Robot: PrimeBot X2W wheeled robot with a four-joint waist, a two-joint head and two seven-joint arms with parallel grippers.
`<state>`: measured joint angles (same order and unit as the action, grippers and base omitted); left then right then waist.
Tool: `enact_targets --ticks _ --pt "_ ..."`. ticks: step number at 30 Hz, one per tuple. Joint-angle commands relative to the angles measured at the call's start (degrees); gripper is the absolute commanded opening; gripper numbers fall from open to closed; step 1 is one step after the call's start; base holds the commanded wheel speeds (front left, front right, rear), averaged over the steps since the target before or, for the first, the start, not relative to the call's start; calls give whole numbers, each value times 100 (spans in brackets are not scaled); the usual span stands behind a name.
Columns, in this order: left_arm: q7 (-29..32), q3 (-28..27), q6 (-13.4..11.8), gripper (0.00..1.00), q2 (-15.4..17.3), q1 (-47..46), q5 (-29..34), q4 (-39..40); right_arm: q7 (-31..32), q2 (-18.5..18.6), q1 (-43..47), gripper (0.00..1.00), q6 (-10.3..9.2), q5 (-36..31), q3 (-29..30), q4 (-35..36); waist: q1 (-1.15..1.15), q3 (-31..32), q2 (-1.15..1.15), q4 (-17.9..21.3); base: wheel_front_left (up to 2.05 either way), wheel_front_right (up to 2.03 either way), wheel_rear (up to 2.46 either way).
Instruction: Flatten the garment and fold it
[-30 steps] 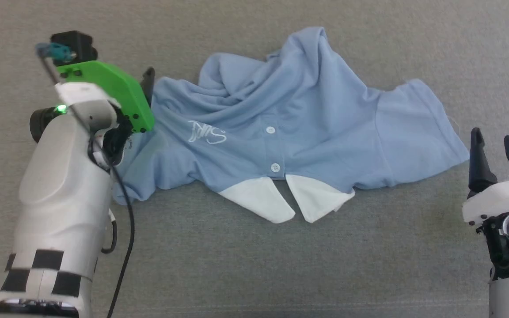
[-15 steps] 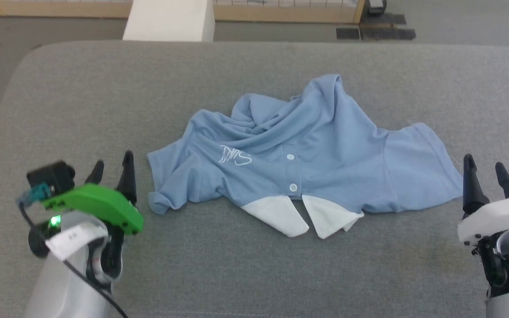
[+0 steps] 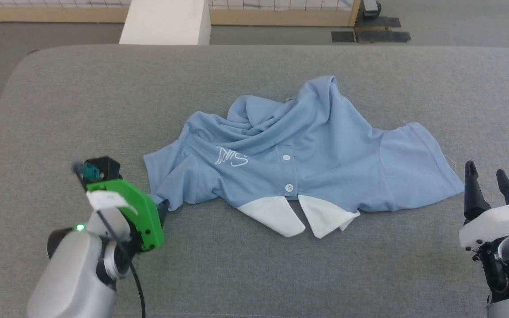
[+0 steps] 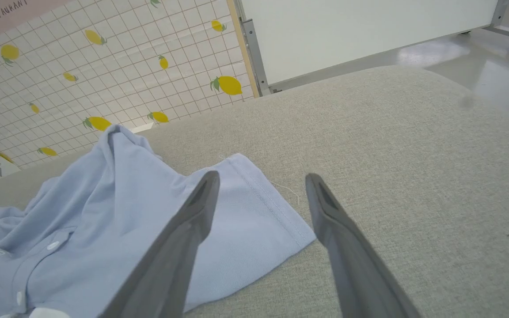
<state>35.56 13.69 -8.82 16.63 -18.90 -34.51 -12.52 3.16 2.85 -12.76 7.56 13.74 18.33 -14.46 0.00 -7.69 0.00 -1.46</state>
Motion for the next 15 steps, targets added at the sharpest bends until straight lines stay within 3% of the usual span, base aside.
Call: enact_targets --ticks 1,7,15 --pt "232 50 -63 100 109 -233 39 -84 -33 3 19 100 -8 40 -32 -5 0 -117 0 87 0 0 0" --pt "741 272 -143 100 269 -685 249 -521 -46 3 -65 100 -8 46 -53 24 0 -397 0 246 0 0 0" --pt "934 357 -119 100 160 -720 128 -1077 -106 3 -146 100 -8 63 -15 3 0 -652 0 308 0 0 0"
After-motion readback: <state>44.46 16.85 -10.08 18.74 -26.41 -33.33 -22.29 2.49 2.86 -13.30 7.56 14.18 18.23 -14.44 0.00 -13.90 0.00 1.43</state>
